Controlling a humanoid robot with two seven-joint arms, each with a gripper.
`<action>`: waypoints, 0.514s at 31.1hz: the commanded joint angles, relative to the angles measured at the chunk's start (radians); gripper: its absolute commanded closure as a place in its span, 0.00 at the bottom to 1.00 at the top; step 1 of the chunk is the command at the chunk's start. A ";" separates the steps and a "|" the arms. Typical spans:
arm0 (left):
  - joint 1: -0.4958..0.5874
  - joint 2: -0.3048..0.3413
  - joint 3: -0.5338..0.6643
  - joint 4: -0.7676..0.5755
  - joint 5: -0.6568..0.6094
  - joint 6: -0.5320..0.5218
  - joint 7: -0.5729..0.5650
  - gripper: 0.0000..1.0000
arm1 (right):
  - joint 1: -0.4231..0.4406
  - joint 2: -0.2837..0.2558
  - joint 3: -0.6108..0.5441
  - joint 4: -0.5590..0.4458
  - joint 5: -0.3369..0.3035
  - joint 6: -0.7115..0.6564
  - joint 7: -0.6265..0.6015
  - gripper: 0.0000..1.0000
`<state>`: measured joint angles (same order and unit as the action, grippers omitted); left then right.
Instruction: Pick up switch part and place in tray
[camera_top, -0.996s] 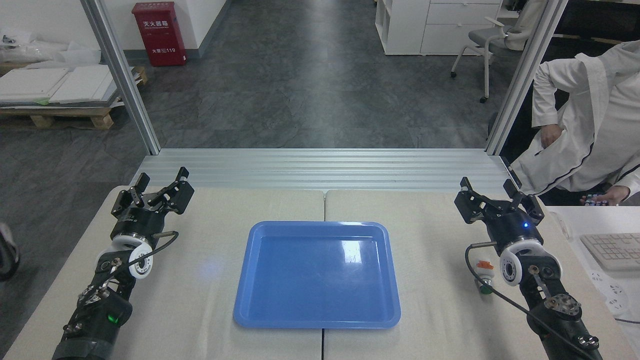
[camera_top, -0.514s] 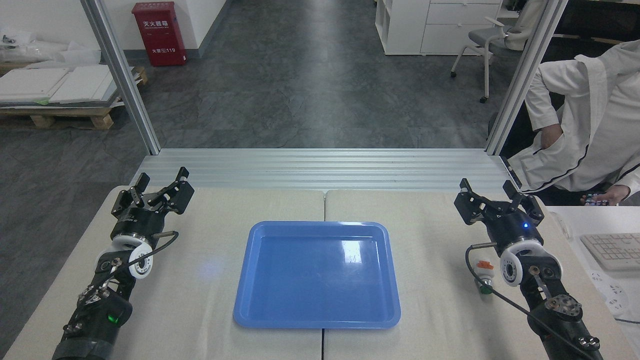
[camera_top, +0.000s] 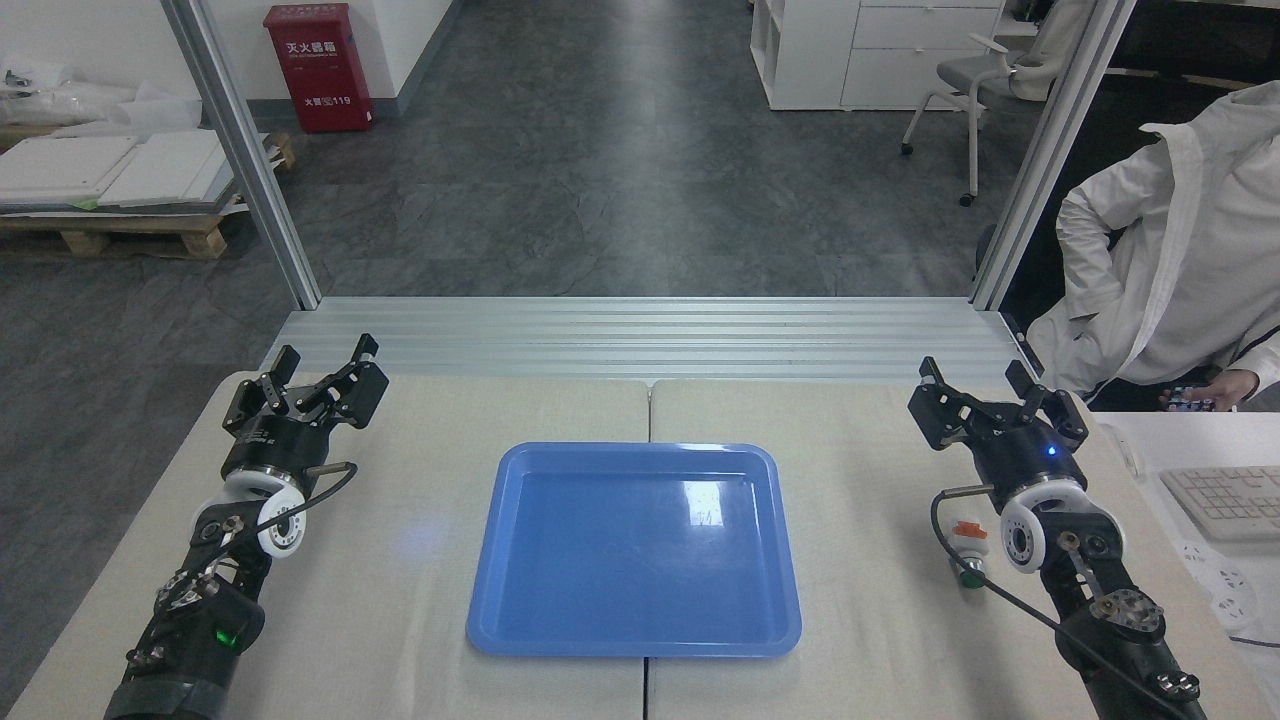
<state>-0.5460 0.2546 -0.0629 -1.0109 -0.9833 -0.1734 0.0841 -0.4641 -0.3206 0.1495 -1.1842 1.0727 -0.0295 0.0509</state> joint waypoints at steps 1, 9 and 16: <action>0.000 0.000 0.000 0.000 0.000 0.000 0.000 0.00 | -0.001 0.002 0.001 0.000 0.000 0.000 0.000 0.03; 0.000 0.000 0.000 0.000 0.000 0.000 0.000 0.00 | -0.004 0.002 0.001 0.000 0.001 0.000 0.000 0.03; 0.000 0.000 0.000 0.000 0.000 0.002 0.000 0.00 | 0.005 0.002 0.005 0.000 0.000 0.005 0.049 0.03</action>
<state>-0.5461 0.2546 -0.0629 -1.0109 -0.9833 -0.1735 0.0842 -0.4672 -0.3189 0.1522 -1.1839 1.0734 -0.0295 0.0541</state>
